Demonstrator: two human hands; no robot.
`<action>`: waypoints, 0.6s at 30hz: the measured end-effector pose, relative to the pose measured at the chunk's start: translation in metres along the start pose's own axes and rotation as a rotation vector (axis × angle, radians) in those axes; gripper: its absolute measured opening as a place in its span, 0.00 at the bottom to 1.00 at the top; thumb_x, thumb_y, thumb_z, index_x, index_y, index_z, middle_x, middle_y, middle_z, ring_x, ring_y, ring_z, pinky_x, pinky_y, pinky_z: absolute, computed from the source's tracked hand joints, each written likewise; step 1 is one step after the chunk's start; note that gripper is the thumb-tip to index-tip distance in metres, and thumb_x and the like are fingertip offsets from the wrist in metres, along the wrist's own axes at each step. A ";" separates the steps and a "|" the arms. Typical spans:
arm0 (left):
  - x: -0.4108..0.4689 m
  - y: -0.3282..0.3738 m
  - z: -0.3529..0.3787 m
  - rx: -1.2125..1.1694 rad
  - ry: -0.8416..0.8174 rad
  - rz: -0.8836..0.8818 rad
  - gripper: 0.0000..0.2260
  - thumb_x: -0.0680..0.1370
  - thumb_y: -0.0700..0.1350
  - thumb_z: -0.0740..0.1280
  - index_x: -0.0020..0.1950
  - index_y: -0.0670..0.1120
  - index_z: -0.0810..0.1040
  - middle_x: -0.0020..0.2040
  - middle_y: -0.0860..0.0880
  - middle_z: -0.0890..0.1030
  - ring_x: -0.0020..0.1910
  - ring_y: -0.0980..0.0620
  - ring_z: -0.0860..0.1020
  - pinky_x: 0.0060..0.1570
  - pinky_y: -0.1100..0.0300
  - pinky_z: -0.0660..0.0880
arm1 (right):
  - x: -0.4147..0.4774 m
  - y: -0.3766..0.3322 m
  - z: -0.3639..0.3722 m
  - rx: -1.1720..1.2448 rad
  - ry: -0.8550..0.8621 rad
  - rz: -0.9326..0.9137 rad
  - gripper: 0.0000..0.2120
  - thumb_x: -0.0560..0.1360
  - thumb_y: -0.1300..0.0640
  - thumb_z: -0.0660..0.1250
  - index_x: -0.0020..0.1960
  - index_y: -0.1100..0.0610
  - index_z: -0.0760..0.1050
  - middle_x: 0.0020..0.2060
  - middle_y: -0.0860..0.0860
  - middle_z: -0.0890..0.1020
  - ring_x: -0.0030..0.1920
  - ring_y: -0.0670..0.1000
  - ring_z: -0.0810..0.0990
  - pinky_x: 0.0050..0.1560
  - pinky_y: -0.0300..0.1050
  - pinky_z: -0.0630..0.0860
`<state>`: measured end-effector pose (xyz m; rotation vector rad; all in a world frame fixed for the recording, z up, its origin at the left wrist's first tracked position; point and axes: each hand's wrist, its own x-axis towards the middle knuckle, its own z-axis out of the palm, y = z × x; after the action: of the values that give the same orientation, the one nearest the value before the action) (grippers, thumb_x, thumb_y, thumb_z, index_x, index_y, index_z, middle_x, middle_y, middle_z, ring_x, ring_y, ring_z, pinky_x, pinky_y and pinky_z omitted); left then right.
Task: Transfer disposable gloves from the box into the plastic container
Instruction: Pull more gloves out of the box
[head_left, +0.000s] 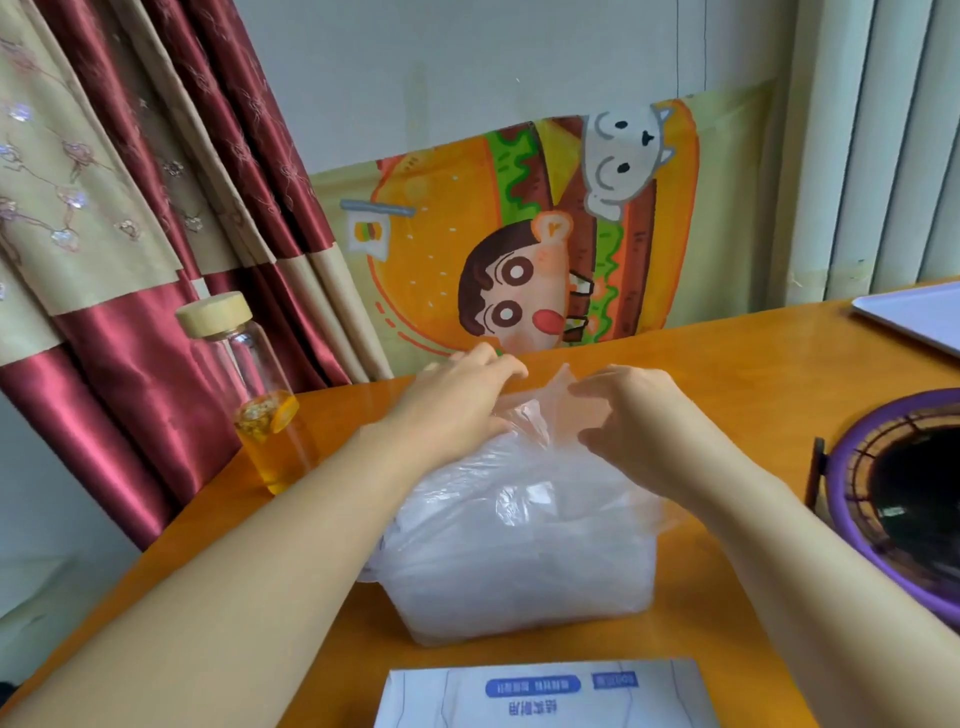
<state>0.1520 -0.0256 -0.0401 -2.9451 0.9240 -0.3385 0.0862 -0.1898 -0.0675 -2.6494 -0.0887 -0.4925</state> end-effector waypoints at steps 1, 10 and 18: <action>-0.003 0.002 -0.001 0.075 0.079 0.033 0.21 0.77 0.50 0.68 0.69 0.54 0.68 0.58 0.54 0.70 0.60 0.53 0.69 0.56 0.58 0.65 | 0.002 0.002 0.001 -0.036 -0.028 0.018 0.25 0.74 0.58 0.70 0.70 0.53 0.70 0.65 0.51 0.76 0.63 0.53 0.74 0.63 0.46 0.72; -0.012 0.021 0.008 -0.009 -0.759 -0.017 0.23 0.80 0.52 0.62 0.75 0.56 0.63 0.71 0.54 0.70 0.66 0.50 0.71 0.64 0.57 0.69 | -0.003 -0.007 0.007 -0.357 -0.197 -0.006 0.26 0.70 0.41 0.71 0.63 0.51 0.75 0.57 0.48 0.79 0.66 0.53 0.69 0.71 0.66 0.41; -0.008 0.023 0.033 0.235 -0.945 -0.014 0.21 0.84 0.42 0.53 0.77 0.52 0.60 0.75 0.51 0.62 0.72 0.46 0.63 0.65 0.54 0.64 | -0.004 -0.005 0.006 -0.428 -0.265 0.008 0.25 0.70 0.37 0.68 0.60 0.52 0.77 0.57 0.49 0.77 0.71 0.54 0.59 0.66 0.72 0.33</action>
<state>0.1402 -0.0412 -0.0764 -2.4068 0.6392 0.8151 0.0839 -0.1828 -0.0718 -3.1213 -0.0580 -0.1653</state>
